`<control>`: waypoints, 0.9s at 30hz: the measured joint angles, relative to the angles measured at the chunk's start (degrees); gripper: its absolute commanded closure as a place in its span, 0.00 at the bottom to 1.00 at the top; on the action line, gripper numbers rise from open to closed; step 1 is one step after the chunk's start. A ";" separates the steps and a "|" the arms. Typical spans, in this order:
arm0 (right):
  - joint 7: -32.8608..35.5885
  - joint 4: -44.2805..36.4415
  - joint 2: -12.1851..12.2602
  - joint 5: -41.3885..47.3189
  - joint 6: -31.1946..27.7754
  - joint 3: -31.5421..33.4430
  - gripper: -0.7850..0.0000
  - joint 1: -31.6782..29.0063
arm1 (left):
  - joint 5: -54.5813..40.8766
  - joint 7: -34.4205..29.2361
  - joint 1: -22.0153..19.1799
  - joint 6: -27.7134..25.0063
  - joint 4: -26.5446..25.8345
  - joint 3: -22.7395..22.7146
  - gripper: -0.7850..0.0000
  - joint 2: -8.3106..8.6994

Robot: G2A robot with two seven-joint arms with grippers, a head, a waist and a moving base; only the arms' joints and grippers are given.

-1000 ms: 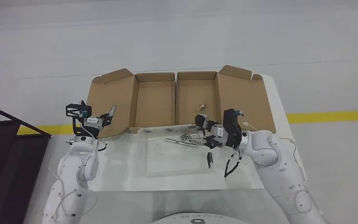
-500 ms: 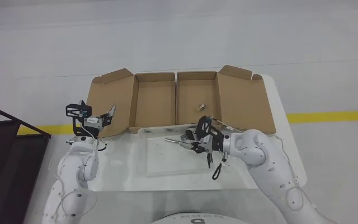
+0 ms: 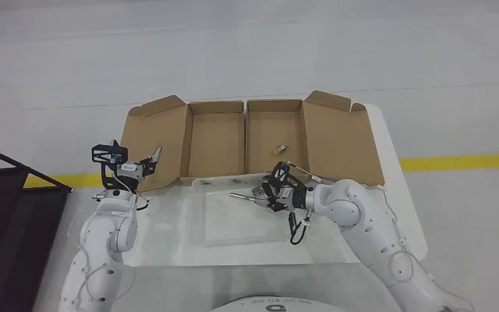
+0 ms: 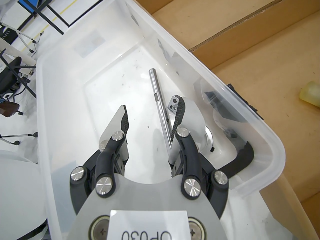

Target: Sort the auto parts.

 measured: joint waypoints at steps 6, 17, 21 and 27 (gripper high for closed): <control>-0.15 1.20 -0.14 -3.62 3.57 -1.88 0.50 1.80 | 0.00 0.00 0.00 0.00 0.00 0.00 0.00 0.00; 2.59 3.10 -0.70 -4.58 5.32 -6.79 0.60 4.66 | 0.00 0.00 0.00 0.00 0.00 0.00 0.00 0.00; 3.22 3.51 -0.93 -2.76 4.32 -8.43 0.58 5.44 | 0.00 0.00 0.00 0.00 0.00 0.00 0.00 0.00; 3.61 3.44 -0.75 -0.37 3.28 -8.58 0.58 6.08 | 0.00 0.00 0.00 0.00 0.00 0.00 0.00 0.00</control>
